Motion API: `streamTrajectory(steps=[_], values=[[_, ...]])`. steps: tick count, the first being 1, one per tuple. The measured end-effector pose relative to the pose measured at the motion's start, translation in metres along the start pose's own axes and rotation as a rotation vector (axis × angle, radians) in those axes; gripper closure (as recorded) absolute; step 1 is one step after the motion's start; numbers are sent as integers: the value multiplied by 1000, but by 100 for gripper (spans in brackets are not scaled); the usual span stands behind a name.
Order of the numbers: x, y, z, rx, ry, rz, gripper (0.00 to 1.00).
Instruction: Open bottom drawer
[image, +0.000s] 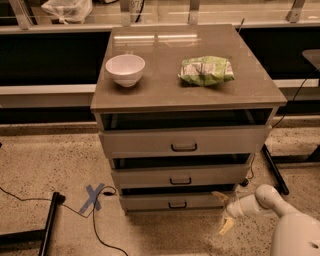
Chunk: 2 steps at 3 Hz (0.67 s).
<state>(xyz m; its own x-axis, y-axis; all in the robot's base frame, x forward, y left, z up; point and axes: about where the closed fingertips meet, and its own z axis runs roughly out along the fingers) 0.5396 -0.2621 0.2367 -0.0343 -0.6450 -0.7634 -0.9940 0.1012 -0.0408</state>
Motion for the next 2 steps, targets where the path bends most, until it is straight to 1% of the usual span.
streamTrajectory(steps=[1,2], values=[[-2,-3,0,12,12,-8,0],[-4,-18,2,25,38,-40,0]])
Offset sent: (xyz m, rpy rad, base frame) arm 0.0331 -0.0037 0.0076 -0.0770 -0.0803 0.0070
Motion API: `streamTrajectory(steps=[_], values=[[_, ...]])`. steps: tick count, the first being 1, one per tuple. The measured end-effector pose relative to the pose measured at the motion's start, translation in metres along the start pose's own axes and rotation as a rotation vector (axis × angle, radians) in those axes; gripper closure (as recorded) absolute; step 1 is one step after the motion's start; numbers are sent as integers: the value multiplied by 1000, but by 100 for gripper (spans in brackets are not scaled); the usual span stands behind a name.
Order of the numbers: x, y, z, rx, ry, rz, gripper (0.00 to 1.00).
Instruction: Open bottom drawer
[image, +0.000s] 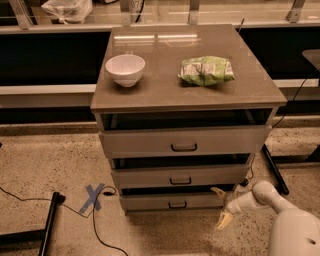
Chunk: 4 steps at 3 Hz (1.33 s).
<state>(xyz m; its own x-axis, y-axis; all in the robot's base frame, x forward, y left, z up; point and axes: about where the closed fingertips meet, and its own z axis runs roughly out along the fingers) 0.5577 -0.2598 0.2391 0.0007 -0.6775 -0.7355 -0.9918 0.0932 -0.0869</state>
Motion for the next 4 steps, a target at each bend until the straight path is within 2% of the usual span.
streamTrajectory(steps=[1,2,3,4], values=[[1,-16,6,1,27,-18,2],[8,-27,19,-10,61,-16,24],[20,-32,31,-20,82,3,35],[22,-33,32,-16,82,14,30]])
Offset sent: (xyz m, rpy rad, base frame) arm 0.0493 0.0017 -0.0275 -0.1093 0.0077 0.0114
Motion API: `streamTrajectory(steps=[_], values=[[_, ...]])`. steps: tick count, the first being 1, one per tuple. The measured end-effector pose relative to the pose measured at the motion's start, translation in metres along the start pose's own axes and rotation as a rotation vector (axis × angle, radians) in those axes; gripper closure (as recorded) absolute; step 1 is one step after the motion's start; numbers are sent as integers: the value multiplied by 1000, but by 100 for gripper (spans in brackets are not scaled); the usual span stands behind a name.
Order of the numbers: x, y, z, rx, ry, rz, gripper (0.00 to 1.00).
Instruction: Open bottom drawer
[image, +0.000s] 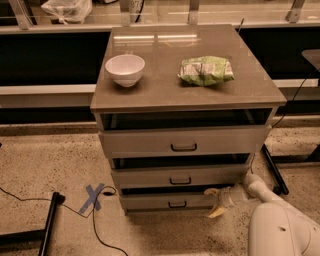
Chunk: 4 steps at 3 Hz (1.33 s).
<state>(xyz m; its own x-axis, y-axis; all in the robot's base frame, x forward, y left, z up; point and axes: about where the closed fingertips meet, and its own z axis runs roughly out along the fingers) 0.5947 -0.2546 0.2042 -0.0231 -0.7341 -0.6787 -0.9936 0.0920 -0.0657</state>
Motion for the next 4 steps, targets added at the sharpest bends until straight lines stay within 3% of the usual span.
streamTrajectory(steps=[1,2,3,4], values=[[0,0,0,0,0,0,7],[8,9,-7,30,-39,31,0],[14,18,-11,64,-87,53,0],[15,12,-13,92,-99,51,0]])
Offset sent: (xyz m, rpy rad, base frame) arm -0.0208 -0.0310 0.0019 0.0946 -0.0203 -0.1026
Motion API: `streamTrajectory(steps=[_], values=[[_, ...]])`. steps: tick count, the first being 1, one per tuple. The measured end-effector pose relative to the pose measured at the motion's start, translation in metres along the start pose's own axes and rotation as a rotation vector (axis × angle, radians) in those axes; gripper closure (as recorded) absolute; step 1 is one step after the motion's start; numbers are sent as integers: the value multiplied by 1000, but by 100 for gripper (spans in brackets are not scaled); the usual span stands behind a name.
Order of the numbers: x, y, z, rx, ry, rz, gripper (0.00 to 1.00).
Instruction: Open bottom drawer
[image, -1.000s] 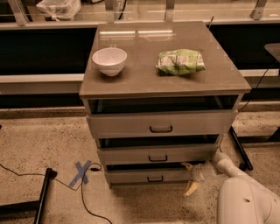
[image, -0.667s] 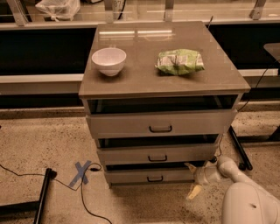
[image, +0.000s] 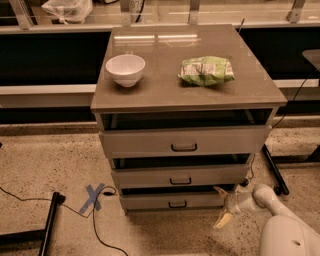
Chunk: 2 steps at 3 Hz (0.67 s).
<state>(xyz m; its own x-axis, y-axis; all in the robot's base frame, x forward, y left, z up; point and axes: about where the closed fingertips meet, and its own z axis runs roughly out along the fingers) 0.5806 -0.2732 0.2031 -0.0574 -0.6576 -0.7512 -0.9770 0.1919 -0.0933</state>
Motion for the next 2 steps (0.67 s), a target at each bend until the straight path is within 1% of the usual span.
streamTrajectory(steps=[1,2], values=[[-5,-11,-2,17,0,-17,0],[-5,-11,-2,18,0,-17,0]])
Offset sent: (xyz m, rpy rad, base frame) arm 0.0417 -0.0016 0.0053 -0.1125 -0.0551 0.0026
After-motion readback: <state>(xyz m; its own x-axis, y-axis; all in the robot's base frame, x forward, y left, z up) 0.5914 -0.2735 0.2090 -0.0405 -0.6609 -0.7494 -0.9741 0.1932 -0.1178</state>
